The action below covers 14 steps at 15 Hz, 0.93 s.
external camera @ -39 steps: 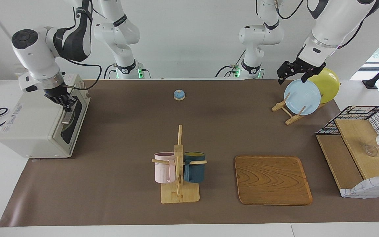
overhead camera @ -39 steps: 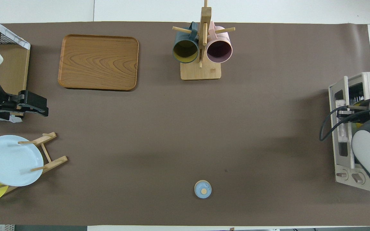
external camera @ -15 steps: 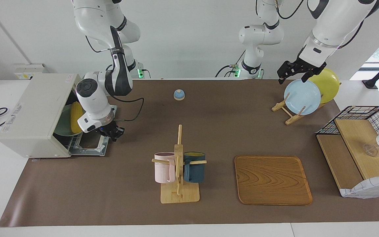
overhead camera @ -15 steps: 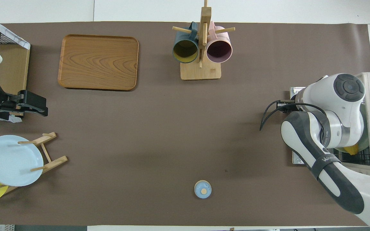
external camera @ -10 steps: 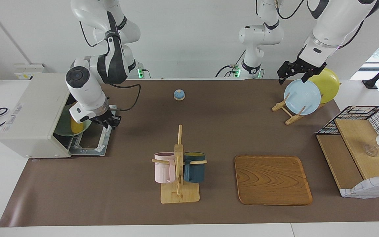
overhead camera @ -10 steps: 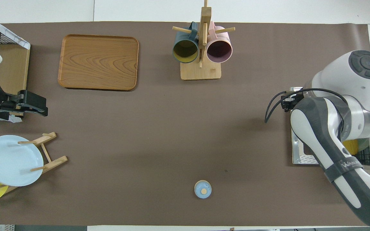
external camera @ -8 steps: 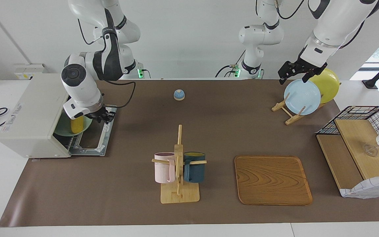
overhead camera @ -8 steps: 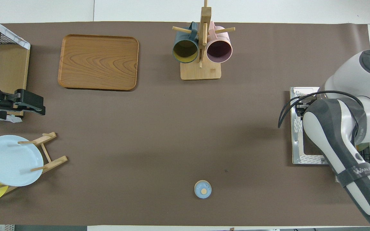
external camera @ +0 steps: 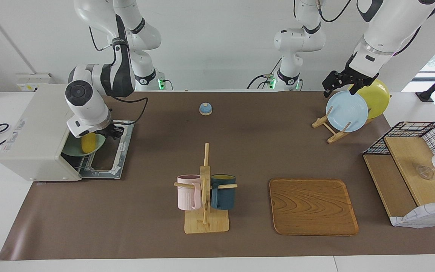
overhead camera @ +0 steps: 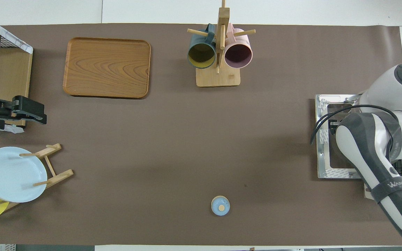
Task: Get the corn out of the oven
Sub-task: 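Reach the right gripper into the oven and grasp the green plate, then pull the plate with corn out and set it on the table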
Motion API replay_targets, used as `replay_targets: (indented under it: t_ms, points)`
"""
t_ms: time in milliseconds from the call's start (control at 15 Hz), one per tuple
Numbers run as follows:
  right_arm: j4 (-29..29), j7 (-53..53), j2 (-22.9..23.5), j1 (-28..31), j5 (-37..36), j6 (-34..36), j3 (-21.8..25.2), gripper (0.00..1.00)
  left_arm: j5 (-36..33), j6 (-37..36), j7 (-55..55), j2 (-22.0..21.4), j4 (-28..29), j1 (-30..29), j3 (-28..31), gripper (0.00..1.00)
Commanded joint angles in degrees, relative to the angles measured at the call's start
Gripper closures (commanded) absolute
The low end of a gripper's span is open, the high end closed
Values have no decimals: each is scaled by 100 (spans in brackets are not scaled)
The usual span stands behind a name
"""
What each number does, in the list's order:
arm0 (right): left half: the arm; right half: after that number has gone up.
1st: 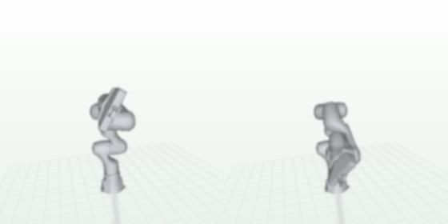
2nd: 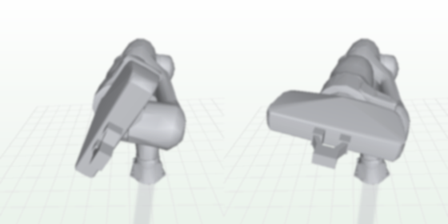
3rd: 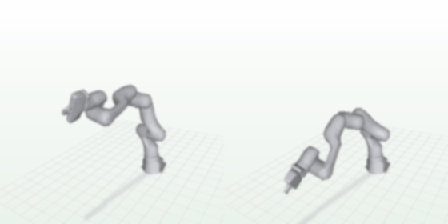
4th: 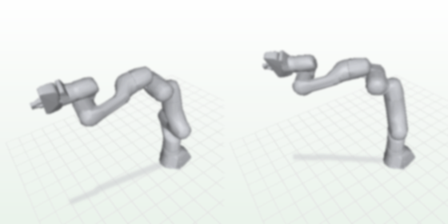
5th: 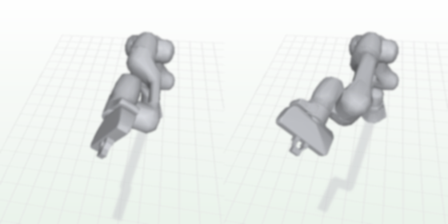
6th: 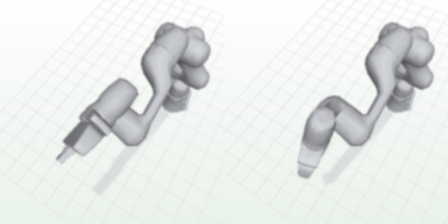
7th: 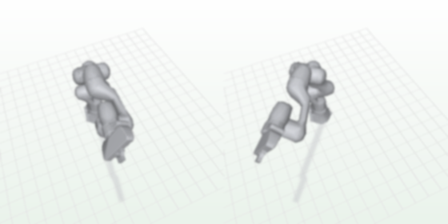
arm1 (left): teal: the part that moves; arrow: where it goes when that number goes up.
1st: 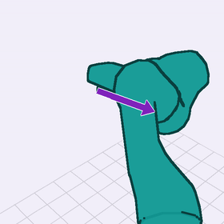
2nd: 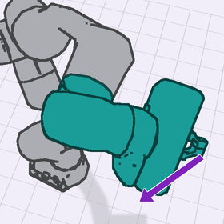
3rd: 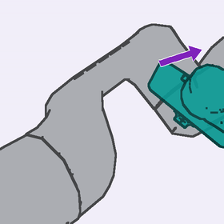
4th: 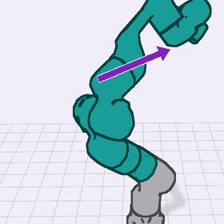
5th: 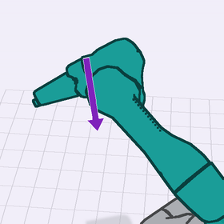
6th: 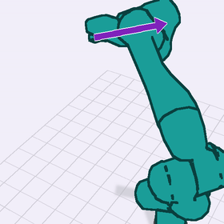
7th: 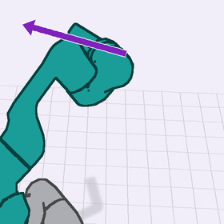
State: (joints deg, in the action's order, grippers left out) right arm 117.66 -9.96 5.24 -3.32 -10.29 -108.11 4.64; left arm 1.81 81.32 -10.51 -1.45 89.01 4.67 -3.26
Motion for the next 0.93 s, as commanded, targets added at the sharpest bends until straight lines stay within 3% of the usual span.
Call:
replay_targets:
  t_ms: [0,333,600,667,733,800,867]
  points:
    - [196,178,-190,68,-263,-122,-60,66,21,103,-30,-66,90,-63,-25,0]
    - [222,328,-199,244,-263,-166,-60,65,12,296,-4,-58,90,-63,-25,0]
    - [652,345,-321,288,-263,-639,-60,67,12,375,32,-66,169,-63,-25,0]
    - [653,345,-322,288,-263,-641,-60,71,12,463,40,-66,186,-63,-34,0]
    - [653,389,-322,271,-272,-641,-60,90,12,524,40,-75,247,-63,-25,0]
    - [644,537,-322,270,-280,-606,-60,100,12,577,40,-93,326,-63,-34,0]
    - [618,721,-322,270,-298,-597,-60,100,12,604,49,-110,379,-63,-34,0]
